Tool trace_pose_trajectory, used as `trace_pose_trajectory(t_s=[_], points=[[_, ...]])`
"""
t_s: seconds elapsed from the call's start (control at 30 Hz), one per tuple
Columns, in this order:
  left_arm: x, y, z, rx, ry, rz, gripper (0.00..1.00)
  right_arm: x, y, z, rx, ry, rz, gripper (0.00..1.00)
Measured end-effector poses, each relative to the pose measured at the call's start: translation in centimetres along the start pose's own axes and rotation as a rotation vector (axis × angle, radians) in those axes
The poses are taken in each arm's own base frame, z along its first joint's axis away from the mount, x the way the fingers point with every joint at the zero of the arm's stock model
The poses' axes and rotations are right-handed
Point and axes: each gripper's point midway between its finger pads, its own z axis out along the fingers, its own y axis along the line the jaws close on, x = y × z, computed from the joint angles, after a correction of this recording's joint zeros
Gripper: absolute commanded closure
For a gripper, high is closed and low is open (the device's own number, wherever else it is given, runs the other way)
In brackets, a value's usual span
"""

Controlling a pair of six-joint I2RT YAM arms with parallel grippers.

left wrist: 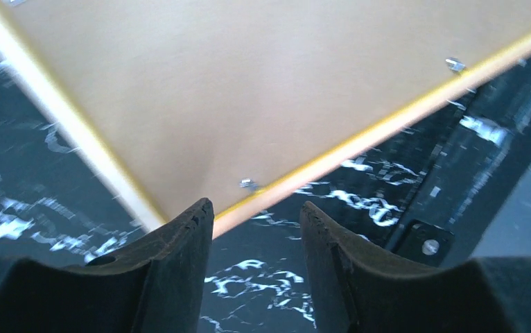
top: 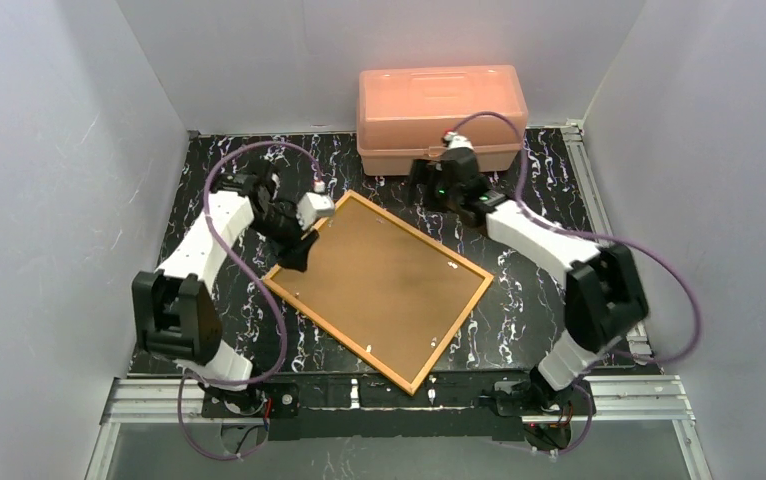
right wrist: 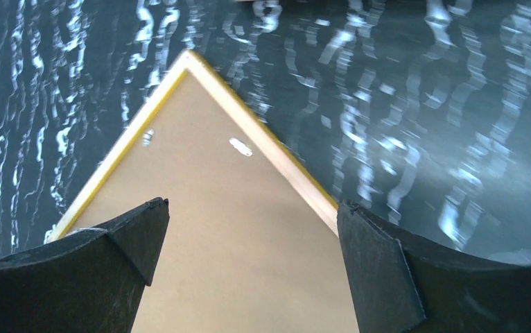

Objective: Put the photo into the frame
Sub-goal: Adjust the photo frame at the center of the board.

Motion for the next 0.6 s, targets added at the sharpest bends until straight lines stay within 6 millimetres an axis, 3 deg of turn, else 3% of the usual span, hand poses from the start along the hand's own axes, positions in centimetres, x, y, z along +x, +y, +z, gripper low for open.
trace_pose_trajectory(t_s=[0.07, 0.13, 0.23, 0.3, 0.47, 0.6], points=[[0.5, 3.3, -0.7, -0.041, -0.007, -0.082, 0.56, -0.6, -2.6, -2.9, 0.068, -0.032, 0.038, 0.01], [1.3, 6.4, -0.9, -0.08, -0.002, -0.158, 0.57, 0.3, -5.5, -5.1, 0.142, -0.032, 0.084, 0.01], [2.9, 11.2, -0.7, -0.154, 0.016, -0.259, 0.58, 4.4, -10.3, -8.4, 0.283, 0.028, 0.158, 0.01], [4.0, 13.4, -0.3, -0.184, 0.027, -0.316, 0.58, 7.1, -12.1, -10.1, 0.347, 0.086, 0.191, 0.01], [5.6, 17.0, 0.7, -0.242, 0.046, -0.412, 0.63, 10.8, -13.6, -12.8, 0.412, 0.157, 0.268, 0.01], [6.4, 18.7, 1.7, -0.286, 0.068, -0.454, 0.65, 13.0, -14.2, -13.7, 0.424, 0.177, 0.338, 0.01]])
